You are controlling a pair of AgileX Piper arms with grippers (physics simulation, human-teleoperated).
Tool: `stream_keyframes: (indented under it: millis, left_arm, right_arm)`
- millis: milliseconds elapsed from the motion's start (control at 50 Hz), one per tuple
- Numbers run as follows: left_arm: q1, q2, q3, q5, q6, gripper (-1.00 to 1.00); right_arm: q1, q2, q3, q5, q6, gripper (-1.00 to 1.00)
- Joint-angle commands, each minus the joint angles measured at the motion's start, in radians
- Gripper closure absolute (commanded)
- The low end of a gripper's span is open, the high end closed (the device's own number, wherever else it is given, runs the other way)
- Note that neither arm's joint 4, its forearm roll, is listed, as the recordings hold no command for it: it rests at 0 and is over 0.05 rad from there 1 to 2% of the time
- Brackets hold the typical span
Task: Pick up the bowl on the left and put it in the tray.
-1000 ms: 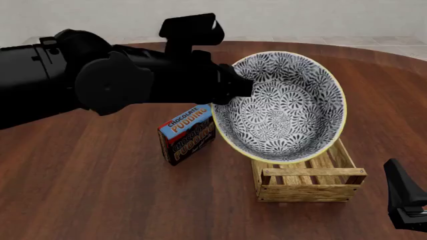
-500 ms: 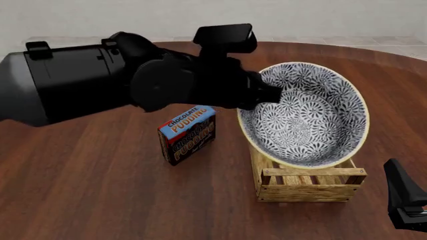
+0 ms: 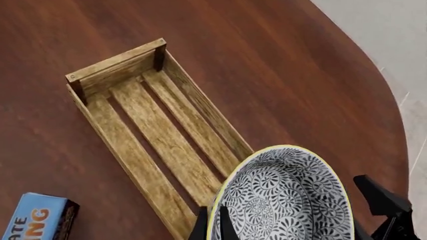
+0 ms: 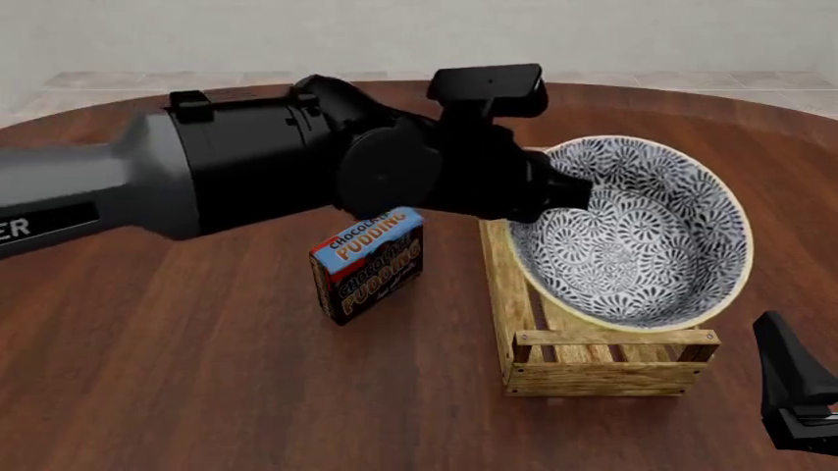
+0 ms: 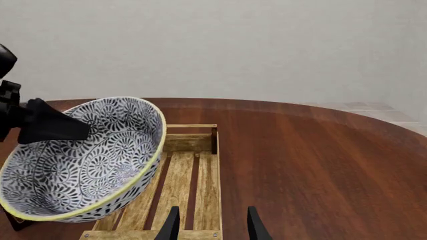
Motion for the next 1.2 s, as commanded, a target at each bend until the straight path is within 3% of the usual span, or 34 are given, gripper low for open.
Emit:
stream_keyframes:
  millis: [20, 520, 1200]
  left_arm:
    - [-0.01, 0.053, -0.038, -0.019, -0.016, 1.0]
    - [0.08, 0.203, -0.122, -0.042, -0.019, 1.0]
    - [0.092, 0.329, -0.18, -0.071, -0.052, 1.0]
  right_arm:
    - [0.0, 0.0, 0.0, 0.0, 0.0, -1.0]
    - [0.0, 0.0, 0.0, 0.0, 0.0, -1.0]
    - [0.0, 0.0, 0.0, 0.0, 0.0, -1.0]
